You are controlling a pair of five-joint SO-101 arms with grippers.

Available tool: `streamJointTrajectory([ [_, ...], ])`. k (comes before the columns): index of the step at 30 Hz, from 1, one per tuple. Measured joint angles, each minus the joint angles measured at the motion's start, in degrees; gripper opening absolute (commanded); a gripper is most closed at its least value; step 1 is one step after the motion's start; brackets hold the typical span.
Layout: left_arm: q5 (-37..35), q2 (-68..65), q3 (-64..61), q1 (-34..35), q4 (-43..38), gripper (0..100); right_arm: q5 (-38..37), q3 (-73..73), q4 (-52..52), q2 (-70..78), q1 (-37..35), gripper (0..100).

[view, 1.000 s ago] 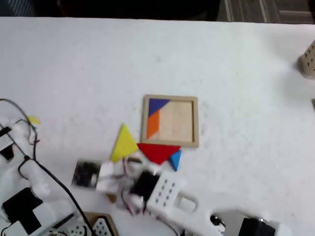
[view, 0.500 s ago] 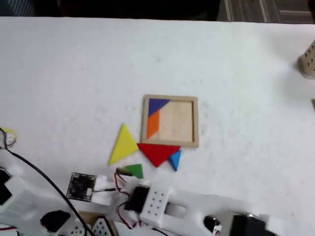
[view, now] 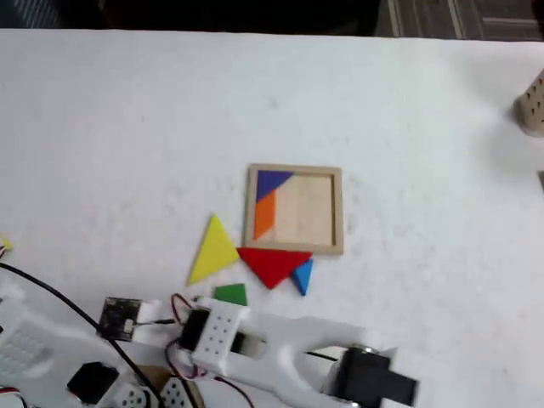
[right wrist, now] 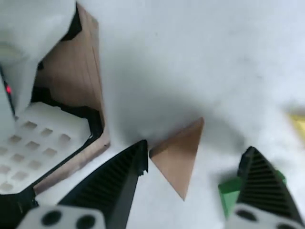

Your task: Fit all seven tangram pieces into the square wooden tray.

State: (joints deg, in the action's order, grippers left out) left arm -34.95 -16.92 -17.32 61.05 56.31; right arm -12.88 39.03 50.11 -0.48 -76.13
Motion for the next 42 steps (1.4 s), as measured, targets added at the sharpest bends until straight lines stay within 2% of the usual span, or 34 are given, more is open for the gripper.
streamJointTrajectory([
  [5, 1.32, 0.0, 0.0, 0.09, 0.7, 27, 0.0, -5.63, 4.4, 4.48, 0.0, 1.9],
  [8, 1.58, 0.0, 0.0, 0.09, 1.93, 27, 0.0, -6.33, 4.75, 4.48, 0.26, 3.8],
  [10, 1.67, 0.18, 0.0, 0.09, 2.46, 27, 0.0, -6.33, 5.45, 4.48, 0.26, 1.3],
  [14, 3.96, 5.36, -3.34, 0.09, 2.55, 27, -0.09, -6.77, 7.65, 4.4, 1.23, 1.7],
  [19, 6.95, 17.67, -13.19, -3.52, 1.67, 27, -0.09, -6.77, 13.63, -2.73, 8.0, 1.7],
  [24, 13.27, 28.4, -21.89, -12.75, 1.41, 27, -0.09, -6.77, 18.37, -14.86, 21.54, 1.7],
  [31, 21.98, 37.27, -31.74, -33.58, 1.41, 27, -1.23, -8.7, 16.18, -20.75, 44.57, 1.7],
  [34, 22.42, 41.14, -34.81, -43.52, 0.09, 27, -1.23, -10.9, 13.54, -16.7, 49.05, 1.7],
  [38, 22.77, 45.63, -39.65, -53.54, -4.92, 27, -1.23, -16.62, 11.87, -7.3, 51.52, 1.7],
  [42, 25.49, 47.82, -44.84, -56.18, -10.55, 27, -3.43, -23.74, 11.78, 3.78, 52.75, 1.8],
])
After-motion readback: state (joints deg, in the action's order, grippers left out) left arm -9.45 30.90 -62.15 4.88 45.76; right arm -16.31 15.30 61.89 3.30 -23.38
